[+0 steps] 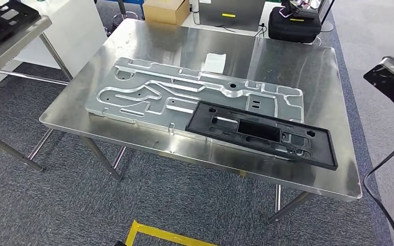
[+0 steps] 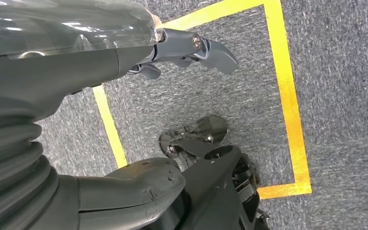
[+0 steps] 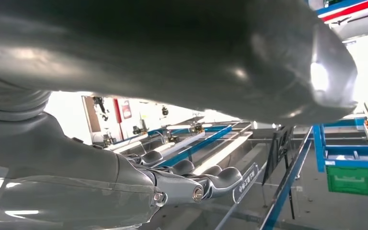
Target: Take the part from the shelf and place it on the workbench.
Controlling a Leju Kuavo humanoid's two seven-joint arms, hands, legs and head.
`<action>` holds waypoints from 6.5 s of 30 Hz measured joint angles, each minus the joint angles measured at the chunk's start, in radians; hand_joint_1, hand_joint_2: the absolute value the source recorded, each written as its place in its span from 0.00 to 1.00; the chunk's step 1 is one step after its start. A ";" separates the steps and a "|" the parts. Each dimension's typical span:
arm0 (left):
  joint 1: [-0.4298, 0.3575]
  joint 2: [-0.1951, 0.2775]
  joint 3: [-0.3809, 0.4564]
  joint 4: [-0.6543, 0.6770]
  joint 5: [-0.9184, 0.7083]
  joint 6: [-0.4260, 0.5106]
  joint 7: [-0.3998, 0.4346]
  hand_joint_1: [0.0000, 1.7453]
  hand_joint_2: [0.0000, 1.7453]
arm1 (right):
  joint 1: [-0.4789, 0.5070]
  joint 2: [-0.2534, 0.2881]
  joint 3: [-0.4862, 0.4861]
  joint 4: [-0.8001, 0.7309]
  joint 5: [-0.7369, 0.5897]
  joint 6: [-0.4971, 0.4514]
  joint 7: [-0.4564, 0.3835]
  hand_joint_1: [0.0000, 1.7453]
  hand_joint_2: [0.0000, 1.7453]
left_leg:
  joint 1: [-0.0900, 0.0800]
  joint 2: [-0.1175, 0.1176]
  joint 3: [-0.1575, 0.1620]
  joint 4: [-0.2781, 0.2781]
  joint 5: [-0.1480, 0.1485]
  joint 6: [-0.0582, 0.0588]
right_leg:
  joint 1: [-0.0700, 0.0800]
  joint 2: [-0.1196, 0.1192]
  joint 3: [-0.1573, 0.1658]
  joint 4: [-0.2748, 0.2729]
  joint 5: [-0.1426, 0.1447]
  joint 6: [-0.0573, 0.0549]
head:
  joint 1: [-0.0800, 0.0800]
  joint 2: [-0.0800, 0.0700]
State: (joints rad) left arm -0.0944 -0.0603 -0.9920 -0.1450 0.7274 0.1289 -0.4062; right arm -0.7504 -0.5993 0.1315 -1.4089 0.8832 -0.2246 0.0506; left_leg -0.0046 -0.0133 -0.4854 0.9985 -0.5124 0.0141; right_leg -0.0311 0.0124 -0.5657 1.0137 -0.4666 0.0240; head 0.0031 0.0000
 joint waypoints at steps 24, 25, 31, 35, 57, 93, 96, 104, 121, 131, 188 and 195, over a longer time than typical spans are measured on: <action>0.012 0.006 0.029 0.000 0.068 -0.020 -0.045 0.00 0.00 | 0.405 0.021 -0.224 -0.293 -0.109 -0.128 -0.107 0.00 0.00 | -0.001 0.001 -0.007 0.006 0.003 0.025 | -0.004 0.000 0.003 -0.009 0.007 0.023 | 0.000 0.000; 0.012 0.006 0.029 0.000 0.068 -0.020 -0.046 0.00 0.00 | 0.416 0.021 -0.235 -0.305 -0.115 -0.130 -0.111 0.00 0.00 | 0.001 0.002 -0.003 -0.005 0.013 0.031 | -0.003 0.000 0.002 -0.006 0.003 0.027 | 0.000 0.000; 0.017 0.005 0.030 0.000 0.071 -0.023 -0.048 0.00 0.00 | 0.541 0.039 -0.314 -0.398 -0.173 -0.163 -0.175 0.00 0.00 | 0.003 0.005 -0.009 -0.022 0.032 0.048 | -0.001 -0.004 -0.119 0.241 -0.099 0.033 | 0.004 0.000; 0.016 0.004 0.030 0.000 0.072 -0.029 -0.048 0.00 0.00 | 0.614 0.066 -0.350 -0.450 -0.184 -0.165 -0.197 0.00 0.00 | 0.004 0.004 -0.018 0.004 0.015 0.034 | -0.002 -0.009 -0.034 0.061 0.011 0.030 | 0.004 0.000; 0.007 0.008 0.026 0.000 0.086 -0.034 -0.041 0.00 0.00 | 0.891 0.169 -0.508 -0.549 -0.231 -0.170 -0.263 0.00 0.00 | 0.003 0.010 0.004 -0.004 0.003 0.036 | -0.001 -0.015 -0.093 0.044 0.027 0.025 | -0.005 0.000; -0.002 0.007 0.017 0.000 0.103 -0.012 -0.016 0.00 0.00 | 1.033 0.425 -0.437 -0.506 -0.095 -0.199 -0.341 0.00 0.00 | -0.001 0.020 -0.086 0.006 0.062 0.046 | 0.006 -0.019 -0.112 0.271 -0.112 0.022 | 0.000 0.000; -0.003 0.006 0.017 0.000 0.105 -0.011 -0.016 0.00 0.00 | 1.035 0.442 -0.421 -0.498 -0.081 -0.201 -0.353 0.00 0.00 | -0.008 0.019 -0.125 0.014 0.091 0.042 | 0.021 -0.017 0.034 0.108 -0.059 -0.004 | 0.000 0.000; 0.002 0.007 0.013 0.000 0.107 -0.010 -0.017 0.00 0.00 | 1.051 0.490 -0.360 -0.477 -0.079 -0.200 -0.366 0.00 0.00 | -0.005 0.011 -0.185 0.115 0.015 -0.001 | 0.025 -0.023 0.089 -0.065 -0.034 -0.045 | -0.006 0.000; 0.001 0.003 -0.009 0.000 0.112 0.007 0.027 0.00 0.00 | 1.054 0.628 -0.245 -0.281 -0.259 -0.124 -0.454 0.00 0.00 | 0.009 0.018 -0.047 -0.003 0.029 0.041 | 0.016 -0.018 -0.122 0.205 -0.127 0.018 | -0.001 0.000; 0.002 -0.001 -0.029 0.000 0.128 0.061 0.063 0.00 0.00 | 1.014 0.737 -0.215 -0.089 -0.362 -0.112 -0.515 0.00 1.00 | -0.003 0.023 -0.124 0.001 0.105 0.010 | 0.032 -0.018 0.126 -0.062 -0.076 -0.025 | 0.000 0.000; 0.011 0.005 -0.060 0.004 0.183 0.091 0.074 0.00 0.00 | 0.989 0.763 -0.159 0.096 -0.431 -0.052 -0.507 0.00 0.00 | 0.007 0.107 -0.072 0.023 0.037 0.021 | 0.020 -0.074 -0.010 0.051 -0.037 0.003 | -0.003 0.000; 0.008 0.005 -0.065 0.004 0.196 0.088 0.069 0.00 0.00 | 0.992 0.763 -0.163 0.106 -0.439 -0.035 -0.502 0.00 0.00 | 0.009 0.072 -0.090 0.096 -0.027 -0.019 | 0.016 -0.037 0.003 -0.008 -0.004 -0.034 | -0.011 0.000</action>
State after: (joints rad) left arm -0.0867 -0.0550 -1.0575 -0.1408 0.9238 0.2173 -0.3369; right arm 0.2411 0.1636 -0.0311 -1.3032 0.4443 -0.2595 -0.4510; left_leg 0.0044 0.0590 -0.5755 1.0947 -0.5399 -0.0049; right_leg -0.0153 -0.0243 -0.5624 1.0053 -0.4710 -0.0102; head -0.0083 0.0000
